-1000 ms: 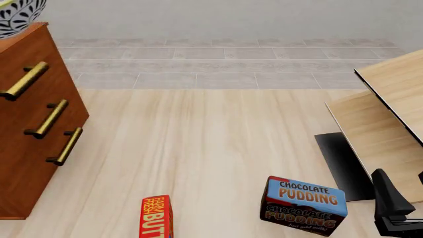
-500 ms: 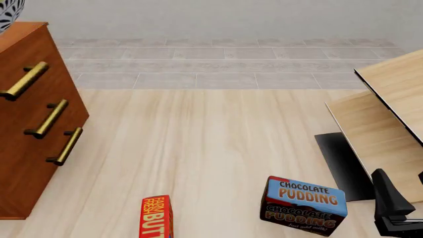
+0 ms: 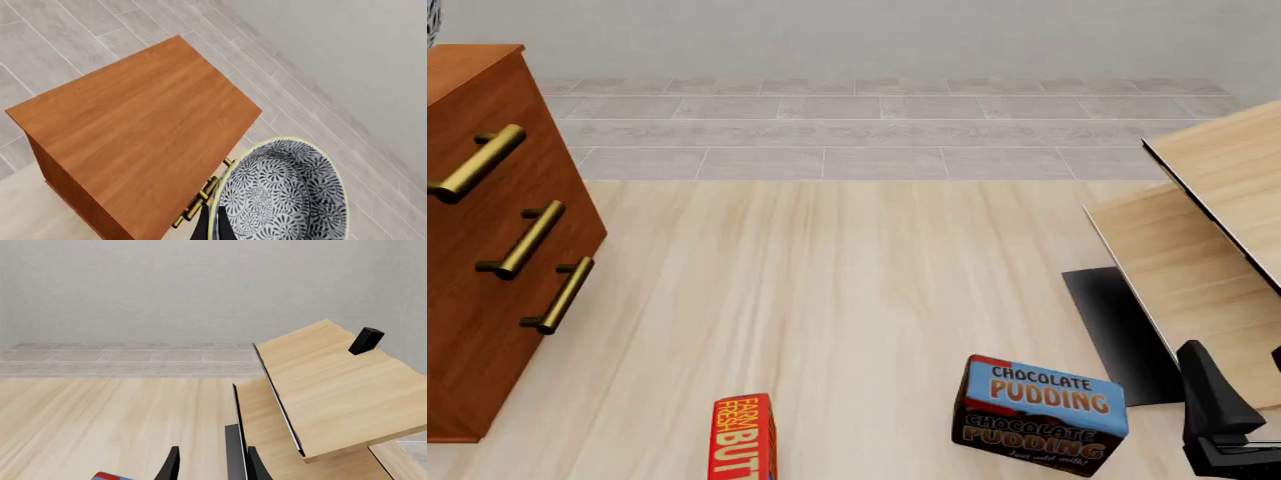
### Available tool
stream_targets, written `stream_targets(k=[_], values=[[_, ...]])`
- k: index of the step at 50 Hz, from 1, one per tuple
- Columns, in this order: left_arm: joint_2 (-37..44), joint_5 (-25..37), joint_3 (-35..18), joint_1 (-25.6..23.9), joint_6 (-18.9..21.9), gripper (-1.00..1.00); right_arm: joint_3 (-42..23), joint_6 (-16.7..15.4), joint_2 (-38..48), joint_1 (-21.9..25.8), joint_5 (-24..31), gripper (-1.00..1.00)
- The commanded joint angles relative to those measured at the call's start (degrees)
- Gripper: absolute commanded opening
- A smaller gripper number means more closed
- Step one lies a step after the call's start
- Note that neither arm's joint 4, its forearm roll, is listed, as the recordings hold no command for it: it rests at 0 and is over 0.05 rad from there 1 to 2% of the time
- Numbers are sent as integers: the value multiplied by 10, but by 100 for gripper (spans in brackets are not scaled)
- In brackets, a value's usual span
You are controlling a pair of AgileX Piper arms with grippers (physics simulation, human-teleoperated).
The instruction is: Close the top drawer of the cabinet and put the bowl on top of it.
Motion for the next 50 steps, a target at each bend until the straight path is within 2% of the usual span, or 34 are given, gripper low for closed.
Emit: stream_targets(k=[1,2,6,7,10,11,15,19,21,22,23,26,27,35,36,37,38,39,50], values=[[39,-30,-7,49,-5,-100,1,0,-1,0,0,100],[33,-50,22,52,-3,-100,1,0,-1,0,0,100],[40,-65,32,62,-4,-100,1,0,-1,0,0,100],[51,-52,10,64,-7,-100,1,0,-1,0,0,100],[65,-59,5,72,-13,-100,1,0,-1,0,0,100],[58,-82,37,75,-15,-100,1,0,-1,0,0,100],[75,-82,22,84,-21,-100,1,0,-1,0,0,100],[78,-104,47,91,-21,-100,1,0,-1,0,0,100],[97,-83,4,94,-24,-100,1,0,-1,0,0,100],[97,-82,3,94,-24,-100,1,0,-1,0,0,100],[87,-115,51,95,-25,-100,1,0,-1,0,0,100],[97,-110,38,97,-24,-100,1,0,-1,0,0,100],[93,-125,58,98,-26,-100,1,0,-1,0,0,100],[103,-146,70,106,-29,-100,1,0,-1,0,0,100],[105,-144,66,107,-28,-100,1,0,-1,0,0,100],[120,-128,35,109,-32,-100,1,0,-1,0,0,100],[109,-148,67,109,-31,-100,1,0,-1,0,0,100],[107,-153,76,109,-30,-100,1,0,-1,0,0,100],[115,-159,76,113,-30,-100,1,0,-1,0,0,100]])
